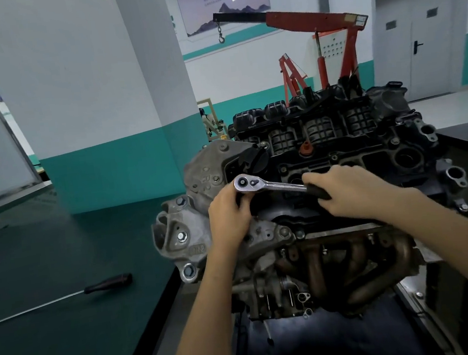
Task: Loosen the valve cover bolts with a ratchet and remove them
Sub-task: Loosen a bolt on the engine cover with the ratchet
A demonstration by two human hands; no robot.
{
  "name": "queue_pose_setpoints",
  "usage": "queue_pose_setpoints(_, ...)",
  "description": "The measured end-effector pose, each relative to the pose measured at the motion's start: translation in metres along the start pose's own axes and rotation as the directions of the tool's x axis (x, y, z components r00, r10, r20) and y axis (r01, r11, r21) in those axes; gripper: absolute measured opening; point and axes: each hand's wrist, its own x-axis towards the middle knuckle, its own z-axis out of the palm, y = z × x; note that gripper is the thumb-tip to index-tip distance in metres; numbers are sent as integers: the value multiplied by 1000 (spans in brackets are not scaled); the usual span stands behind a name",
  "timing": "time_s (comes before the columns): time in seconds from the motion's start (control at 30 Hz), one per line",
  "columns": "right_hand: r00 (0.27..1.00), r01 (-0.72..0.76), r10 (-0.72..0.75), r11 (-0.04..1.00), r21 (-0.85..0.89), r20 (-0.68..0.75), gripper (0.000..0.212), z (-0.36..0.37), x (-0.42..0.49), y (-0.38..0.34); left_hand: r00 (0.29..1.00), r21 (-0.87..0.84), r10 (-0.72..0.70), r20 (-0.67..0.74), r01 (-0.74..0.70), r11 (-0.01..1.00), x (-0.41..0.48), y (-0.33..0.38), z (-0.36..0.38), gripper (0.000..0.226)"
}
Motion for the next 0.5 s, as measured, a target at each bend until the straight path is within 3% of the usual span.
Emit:
queue_pose_setpoints(0.1,996,-58,62,997,47,-69,27,9,-9,-14,997,27,-70,-31,71,997,0,2,2,11)
queue_pose_setpoints(0.17,987,-141,156,948,286,-29,26,33,-28,-39,997,70,-68,-22,69,995,1,0,4,10)
queue_pose_setpoints(0.23,977,-196,207,769,608,53,21,57,-42,-72,998,103,-61,7,60,993,2,-3,5,12)
queue_pose_setpoints(0.3,960,-211,276,610,764,45,22,77,-43,-104,997,103,-77,13,75,992,4,-5,7,14)
queue_pose_setpoints(0.4,936,-199,351,460,865,28,23,92,-38,-139,998,81,-70,-5,70,994,4,-8,8,8)
queue_pose_setpoints(0.5,958,-193,283,509,839,49,25,85,-39,-125,998,16,-65,-16,66,998,2,-8,7,4)
